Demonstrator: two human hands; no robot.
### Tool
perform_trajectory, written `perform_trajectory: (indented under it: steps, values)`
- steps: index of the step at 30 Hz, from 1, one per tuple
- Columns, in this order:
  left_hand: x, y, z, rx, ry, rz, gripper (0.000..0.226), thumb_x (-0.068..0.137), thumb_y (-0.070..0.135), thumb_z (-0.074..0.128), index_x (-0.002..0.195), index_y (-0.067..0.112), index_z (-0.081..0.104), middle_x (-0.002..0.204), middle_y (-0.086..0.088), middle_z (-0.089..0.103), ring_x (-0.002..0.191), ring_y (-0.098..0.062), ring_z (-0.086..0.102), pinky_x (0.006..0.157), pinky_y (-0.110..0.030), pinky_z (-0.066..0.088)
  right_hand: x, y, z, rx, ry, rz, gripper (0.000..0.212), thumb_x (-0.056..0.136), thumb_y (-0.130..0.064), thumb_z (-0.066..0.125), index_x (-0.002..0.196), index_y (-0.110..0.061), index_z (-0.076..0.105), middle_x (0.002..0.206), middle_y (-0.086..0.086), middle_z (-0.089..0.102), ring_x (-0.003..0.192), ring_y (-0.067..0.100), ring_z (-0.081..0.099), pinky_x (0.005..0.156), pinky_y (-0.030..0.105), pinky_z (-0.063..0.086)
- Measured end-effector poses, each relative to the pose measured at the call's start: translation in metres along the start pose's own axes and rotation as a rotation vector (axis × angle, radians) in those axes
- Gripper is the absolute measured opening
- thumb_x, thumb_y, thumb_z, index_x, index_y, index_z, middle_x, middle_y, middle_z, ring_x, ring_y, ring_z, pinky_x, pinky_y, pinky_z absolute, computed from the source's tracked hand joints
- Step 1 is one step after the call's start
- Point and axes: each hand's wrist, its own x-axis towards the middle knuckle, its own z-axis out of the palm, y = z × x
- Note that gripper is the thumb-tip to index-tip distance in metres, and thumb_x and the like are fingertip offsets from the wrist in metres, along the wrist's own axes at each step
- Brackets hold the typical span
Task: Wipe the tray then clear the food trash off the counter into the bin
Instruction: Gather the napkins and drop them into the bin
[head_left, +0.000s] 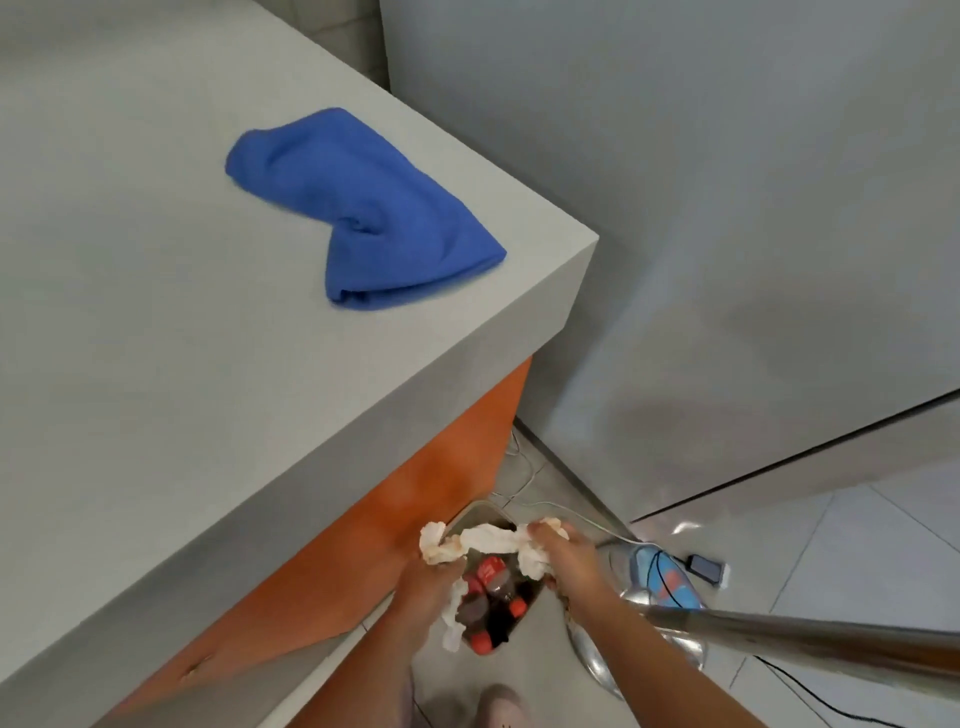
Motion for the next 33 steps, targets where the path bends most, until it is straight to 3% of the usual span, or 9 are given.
perform_trajectory:
  steps: [4, 9, 12, 15, 21, 25, 30, 31, 33]
  values:
    - [0.064, -0.036, 0.019, 0.118, -0.055, 0.113, 0.026, 0.081, -0.012, 0.057, 0.093, 0.011, 0.060, 0.079, -0.004, 0.061, 0.069, -0.014, 0.055, 0.056, -0.018, 0.044, 0.064, 0.037, 0.009, -0.095, 0.020, -0.066, 0.005, 0.087, -0.015, 0.063, 0.087, -0.012, 0.067, 0.073, 0.003, 0.065, 0.068, 0.018, 0.060, 0.060, 0.024, 0.047]
    - [0.158, -0.092, 0.043, 0.360, -0.004, 0.119, 0.025, 0.073, -0.014, 0.055, 0.084, 0.008, 0.057, 0.080, -0.009, 0.063, 0.077, -0.027, 0.060, 0.069, -0.034, 0.049, 0.142, 0.082, 0.017, -0.343, -0.052, -0.201, 0.007, 0.085, -0.028, 0.062, 0.090, -0.025, 0.067, 0.085, -0.002, 0.067, 0.076, 0.011, 0.063, 0.072, 0.026, 0.053]
    - [0.193, -0.116, 0.053, 0.675, 0.099, 0.185, 0.044, 0.080, 0.012, 0.065, 0.121, 0.012, 0.050, 0.115, -0.010, 0.057, 0.104, -0.028, 0.057, 0.092, -0.034, 0.046, 0.183, 0.110, 0.019, -0.684, -0.166, -0.338, 0.038, 0.087, -0.046, 0.052, 0.124, -0.041, 0.052, 0.121, -0.003, 0.052, 0.102, 0.015, 0.059, 0.094, 0.030, 0.046]
    - [0.198, -0.130, 0.066, 0.923, 0.022, 0.242, 0.071, 0.092, 0.042, 0.051, 0.149, 0.019, 0.015, 0.152, -0.010, 0.018, 0.138, -0.025, 0.027, 0.110, -0.032, 0.025, 0.209, 0.147, 0.021, -1.216, -0.253, -0.598, 0.052, 0.095, -0.044, 0.038, 0.145, -0.033, 0.028, 0.151, 0.005, 0.027, 0.132, 0.023, 0.038, 0.108, 0.035, 0.031]
    - [0.214, -0.161, 0.066, 1.206, -0.219, 0.111, 0.114, 0.058, 0.090, 0.018, 0.148, 0.029, -0.018, 0.157, -0.003, -0.019, 0.146, -0.032, -0.004, 0.115, -0.049, 0.014, 0.233, 0.182, 0.017, -1.512, -0.325, -0.572, 0.066, 0.096, -0.050, -0.002, 0.130, -0.033, 0.052, 0.136, 0.011, 0.054, 0.110, 0.027, 0.063, 0.086, 0.042, 0.053]
    - [0.231, -0.166, 0.074, 1.343, -0.191, 0.124, 0.122, 0.059, 0.092, 0.020, 0.147, 0.017, -0.019, 0.158, -0.008, -0.014, 0.146, -0.029, -0.004, 0.117, -0.042, 0.012, 0.249, 0.187, 0.022, -1.640, -0.451, -0.621, 0.061, 0.097, -0.054, 0.007, 0.151, -0.025, -0.001, 0.156, 0.011, -0.019, 0.145, 0.034, 0.004, 0.116, 0.049, 0.010]
    - [0.268, -0.175, 0.073, 1.366, -0.258, -0.052, 0.150, 0.022, 0.103, 0.013, 0.140, 0.021, -0.032, 0.156, -0.003, -0.016, 0.146, -0.023, 0.001, 0.118, -0.038, 0.016, 0.267, 0.196, 0.033, -1.635, -0.478, -0.655, 0.060, 0.102, -0.040, 0.020, 0.150, -0.024, -0.011, 0.128, -0.001, -0.054, 0.145, 0.035, -0.007, 0.117, 0.050, 0.000]
    - [0.273, -0.175, 0.072, 1.366, -0.278, -0.085, 0.158, 0.012, 0.102, 0.008, 0.144, 0.021, -0.027, 0.157, -0.002, -0.012, 0.145, -0.025, 0.008, 0.116, -0.040, 0.021, 0.270, 0.199, 0.035, -1.631, -0.475, -0.670, 0.060, 0.102, -0.039, 0.021, 0.150, -0.025, -0.011, 0.121, -0.002, -0.058, 0.145, 0.035, -0.007, 0.117, 0.050, 0.000]
    - [0.278, -0.183, 0.078, 1.496, -0.229, 0.083, 0.135, 0.040, 0.092, 0.008, 0.150, 0.016, 0.008, 0.154, -0.007, 0.021, 0.131, -0.036, 0.041, 0.097, -0.051, 0.044, 0.275, 0.202, 0.039, -1.626, -0.453, -0.677, 0.060, 0.101, -0.037, 0.024, 0.150, -0.024, -0.009, 0.113, -0.005, -0.063, 0.145, 0.036, -0.008, 0.118, 0.050, 0.000]
